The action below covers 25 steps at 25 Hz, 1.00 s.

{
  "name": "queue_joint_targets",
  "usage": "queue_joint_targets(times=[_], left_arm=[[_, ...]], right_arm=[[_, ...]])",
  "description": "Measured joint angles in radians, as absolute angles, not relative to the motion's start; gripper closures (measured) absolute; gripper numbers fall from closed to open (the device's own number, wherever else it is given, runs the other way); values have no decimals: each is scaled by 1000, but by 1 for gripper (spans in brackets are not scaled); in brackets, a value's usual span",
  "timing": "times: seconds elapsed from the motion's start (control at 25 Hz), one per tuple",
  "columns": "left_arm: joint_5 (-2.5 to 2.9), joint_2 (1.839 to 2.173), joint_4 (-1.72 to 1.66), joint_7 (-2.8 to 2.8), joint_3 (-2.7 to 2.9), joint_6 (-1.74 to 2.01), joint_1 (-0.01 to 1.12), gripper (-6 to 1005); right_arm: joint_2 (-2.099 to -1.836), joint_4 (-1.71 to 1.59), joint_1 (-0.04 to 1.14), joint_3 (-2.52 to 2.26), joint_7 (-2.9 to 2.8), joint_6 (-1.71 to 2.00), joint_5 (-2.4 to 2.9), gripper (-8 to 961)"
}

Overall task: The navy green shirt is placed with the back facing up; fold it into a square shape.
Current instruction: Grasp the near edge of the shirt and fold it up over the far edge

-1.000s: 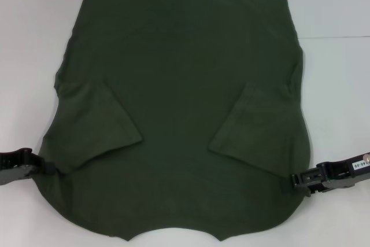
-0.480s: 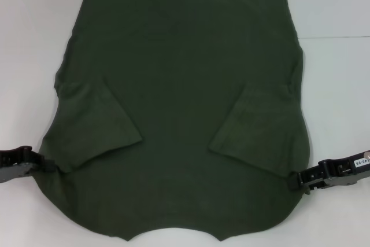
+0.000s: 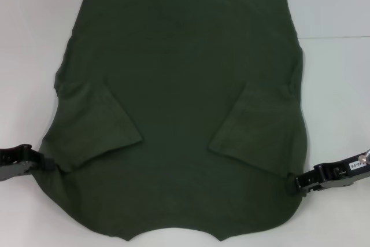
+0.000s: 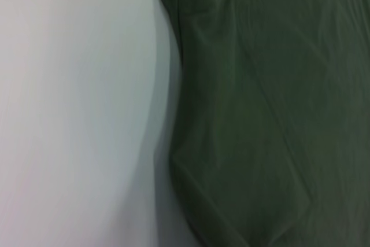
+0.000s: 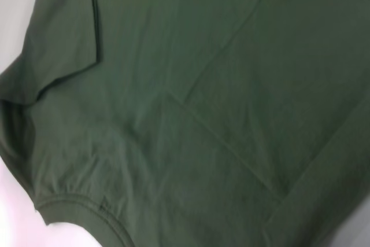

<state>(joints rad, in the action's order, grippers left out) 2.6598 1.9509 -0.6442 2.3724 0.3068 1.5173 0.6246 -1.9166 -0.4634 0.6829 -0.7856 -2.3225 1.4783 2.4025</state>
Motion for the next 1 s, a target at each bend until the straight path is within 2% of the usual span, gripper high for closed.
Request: queue_joint_targets(times=[0.12, 0.56, 1.0], left_arm=[[2660, 1951, -644, 2373, 307, 1517, 624, 983], [2658, 1951, -645, 2373, 307, 1517, 625, 985], [2658, 1948, -651, 2362, 306, 1546, 625, 983]], right_arm=[[-1919, -469, 684, -792, -2320, 1473, 2402, 487], [-1918, -474, 684, -786, -2310, 1473, 2398, 868], [-1903, -498, 682, -791, -2281, 1480, 2401, 867]])
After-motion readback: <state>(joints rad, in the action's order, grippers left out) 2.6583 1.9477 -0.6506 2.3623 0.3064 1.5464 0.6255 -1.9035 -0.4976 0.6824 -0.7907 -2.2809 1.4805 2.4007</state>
